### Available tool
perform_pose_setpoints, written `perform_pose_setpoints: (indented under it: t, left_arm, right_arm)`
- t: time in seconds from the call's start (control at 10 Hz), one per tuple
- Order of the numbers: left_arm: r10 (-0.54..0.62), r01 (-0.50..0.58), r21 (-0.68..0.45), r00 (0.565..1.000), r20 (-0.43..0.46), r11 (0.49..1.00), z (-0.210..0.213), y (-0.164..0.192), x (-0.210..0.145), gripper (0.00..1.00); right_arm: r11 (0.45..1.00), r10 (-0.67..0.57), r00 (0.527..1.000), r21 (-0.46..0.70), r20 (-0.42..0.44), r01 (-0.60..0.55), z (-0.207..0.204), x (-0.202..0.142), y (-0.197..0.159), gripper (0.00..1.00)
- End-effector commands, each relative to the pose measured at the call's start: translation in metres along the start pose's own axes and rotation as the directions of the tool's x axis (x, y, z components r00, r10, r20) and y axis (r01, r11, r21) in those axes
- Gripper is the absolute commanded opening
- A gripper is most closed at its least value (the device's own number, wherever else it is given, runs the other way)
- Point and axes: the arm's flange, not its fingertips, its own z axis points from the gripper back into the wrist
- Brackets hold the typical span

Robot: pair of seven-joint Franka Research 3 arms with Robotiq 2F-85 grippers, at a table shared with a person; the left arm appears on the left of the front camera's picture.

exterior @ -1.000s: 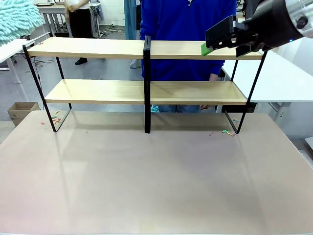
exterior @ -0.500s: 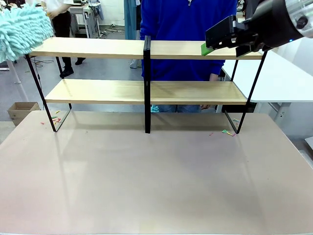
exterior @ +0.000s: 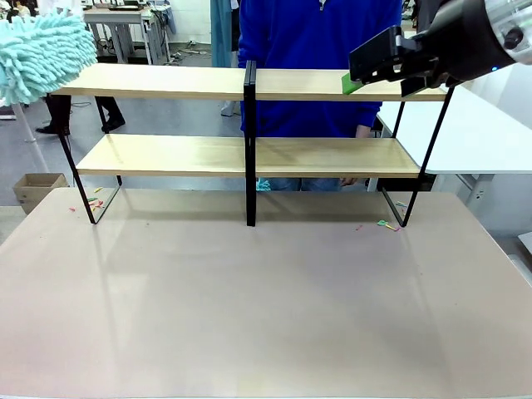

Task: Clean the shelves.
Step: Clean another randomly selected level of the Shelf with the Duster.

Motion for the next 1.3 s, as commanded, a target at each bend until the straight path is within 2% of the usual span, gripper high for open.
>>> perform_pose_setpoints:
  t: [0.0,0.5,0.7,0.8,1.0,1.1,1.2]
  left_arm:
    - [-0.044,0.044,0.013,0.999,0.003,0.999,-0.016,-0.017,0.017,0.13]
    - [-0.007,0.011,0.068,0.997,-0.07,0.998,-0.037,-0.023,0.062,0.13]
    - [0.077,-0.061,0.149,0.992,-0.102,0.987,-0.042,-0.023,0.066,0.13]
    - [0.152,-0.13,0.201,0.983,-0.098,0.971,-0.045,-0.022,0.069,0.13]
    - [0.278,-0.266,0.28,0.961,-0.004,0.922,-0.044,-0.024,0.063,0.13]
    - [0.265,-0.266,0.287,0.963,0.042,0.92,-0.041,-0.027,0.055,0.13]
    - [0.226,-0.228,0.28,0.973,0.041,0.933,-0.038,-0.029,0.051,0.13]
  right_arm:
    - [1.0,-0.004,1.0,0.005,0.001,0.004,-0.001,0.0,-0.001,1.0]
    - [1.0,-0.004,1.0,0.005,0.001,0.004,-0.001,0.0,-0.001,1.0]
    - [1.0,-0.004,1.0,0.005,0.001,0.004,-0.001,0.0,-0.001,1.0]
    - [1.0,-0.004,1.0,0.005,0.001,0.004,-0.001,0.0,-0.001,1.0]
    - [1.0,-0.004,1.0,0.005,0.001,0.004,-0.001,0.0,-0.001,1.0]
    - [1.0,-0.004,1.0,0.005,0.001,0.004,-0.001,0.0,-0.001,1.0]
    - [1.0,-0.004,1.0,0.005,0.001,0.004,-0.001,0.0,-0.001,1.0]
